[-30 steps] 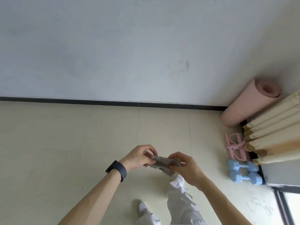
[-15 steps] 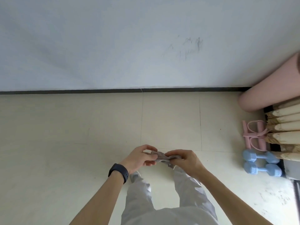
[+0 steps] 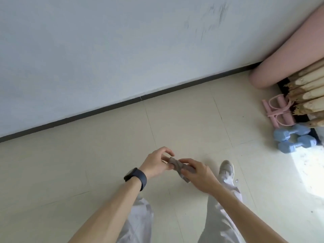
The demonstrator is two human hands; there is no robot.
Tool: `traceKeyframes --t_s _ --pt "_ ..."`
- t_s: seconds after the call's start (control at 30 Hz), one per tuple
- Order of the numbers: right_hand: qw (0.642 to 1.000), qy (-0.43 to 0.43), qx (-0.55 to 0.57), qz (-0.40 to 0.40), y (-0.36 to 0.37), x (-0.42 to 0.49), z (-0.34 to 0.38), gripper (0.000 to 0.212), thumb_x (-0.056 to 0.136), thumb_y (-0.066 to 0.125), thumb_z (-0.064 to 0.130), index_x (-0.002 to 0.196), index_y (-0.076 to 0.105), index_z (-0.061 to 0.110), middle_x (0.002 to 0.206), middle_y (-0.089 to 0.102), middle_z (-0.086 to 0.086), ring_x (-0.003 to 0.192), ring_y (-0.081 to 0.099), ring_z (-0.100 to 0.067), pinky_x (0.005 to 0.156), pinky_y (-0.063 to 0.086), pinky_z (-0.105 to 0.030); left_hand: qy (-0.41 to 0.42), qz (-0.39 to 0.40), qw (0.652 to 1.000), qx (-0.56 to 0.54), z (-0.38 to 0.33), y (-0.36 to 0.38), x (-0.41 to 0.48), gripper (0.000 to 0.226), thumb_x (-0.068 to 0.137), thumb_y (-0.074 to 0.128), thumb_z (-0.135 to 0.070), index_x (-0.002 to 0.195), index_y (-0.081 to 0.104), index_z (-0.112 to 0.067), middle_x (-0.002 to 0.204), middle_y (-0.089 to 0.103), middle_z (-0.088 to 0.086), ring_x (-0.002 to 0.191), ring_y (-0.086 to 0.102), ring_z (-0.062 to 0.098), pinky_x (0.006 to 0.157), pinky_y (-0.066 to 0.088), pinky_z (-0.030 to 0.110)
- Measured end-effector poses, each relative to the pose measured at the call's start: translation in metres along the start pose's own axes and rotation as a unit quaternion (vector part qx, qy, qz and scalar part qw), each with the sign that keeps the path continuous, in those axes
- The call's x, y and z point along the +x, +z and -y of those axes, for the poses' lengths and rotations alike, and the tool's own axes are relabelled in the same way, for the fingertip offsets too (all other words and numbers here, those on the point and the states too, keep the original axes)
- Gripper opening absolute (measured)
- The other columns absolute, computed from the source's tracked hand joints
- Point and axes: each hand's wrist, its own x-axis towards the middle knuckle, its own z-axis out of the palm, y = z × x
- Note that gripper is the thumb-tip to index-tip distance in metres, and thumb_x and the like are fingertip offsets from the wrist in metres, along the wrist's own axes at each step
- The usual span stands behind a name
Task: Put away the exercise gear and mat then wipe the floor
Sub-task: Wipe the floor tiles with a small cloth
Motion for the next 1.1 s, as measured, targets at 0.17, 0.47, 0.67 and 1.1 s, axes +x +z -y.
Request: traceKeyframes --t_s 0.17,0.47,0.67,1.1 --pt "0.993 0.079 0.033 -0.087 0.080 0.055 -0.033 0.024 0.093 0.055 0.028 0.109 0.060 0.044 0.090 0.070 0.015 0.081 0.061 -0.001 0.061 0.041 -0.007 0.019 -0.044 0.975 0.217 0.074 -0.037 0.064 0.044 0.095 0.054 -0.029 0.139 0.049 -0.031 0.136 0.059 -0.006 0.125 0.054 0.017 0.098 0.048 0.035" --pt "0.975 0.157 0.056 -0.147 0.161 0.234 -0.214 0.025 0.094 0.050 0.023 0.116 0.058 0.032 0.093 0.071 0.009 0.091 0.063 -0.017 0.079 0.052 -0.037 0.016 -0.013 0.841 0.541 0.224 -0.014 0.263 0.066 0.100 0.040 -0.048 0.158 0.018 -0.026 0.166 0.012 0.006 0.152 0.006 0.031 0.120 0.016 0.045" --pt "0.963 0.158 0.033 -0.218 0.172 0.358 -0.328 0.027 0.094 0.050 0.023 0.119 0.057 0.030 0.106 0.068 0.000 0.098 0.059 -0.024 0.074 0.043 -0.032 0.055 -0.036 0.830 0.554 0.305 0.034 0.402 0.074 0.096 0.039 -0.060 0.159 0.007 -0.036 0.168 -0.006 0.003 0.152 -0.008 0.034 0.120 0.007 0.054" --pt "0.871 -0.004 -0.152 -0.467 0.247 0.498 -0.370 0.049 0.091 0.056 0.016 0.139 0.057 0.019 0.129 0.057 -0.003 0.107 0.049 -0.029 0.090 0.040 -0.038 0.206 -0.133 0.801 0.546 0.393 0.035 0.549 0.079 0.085 0.029 -0.076 0.156 0.014 -0.044 0.168 -0.002 0.000 0.153 -0.001 0.035 0.107 0.011 0.078"
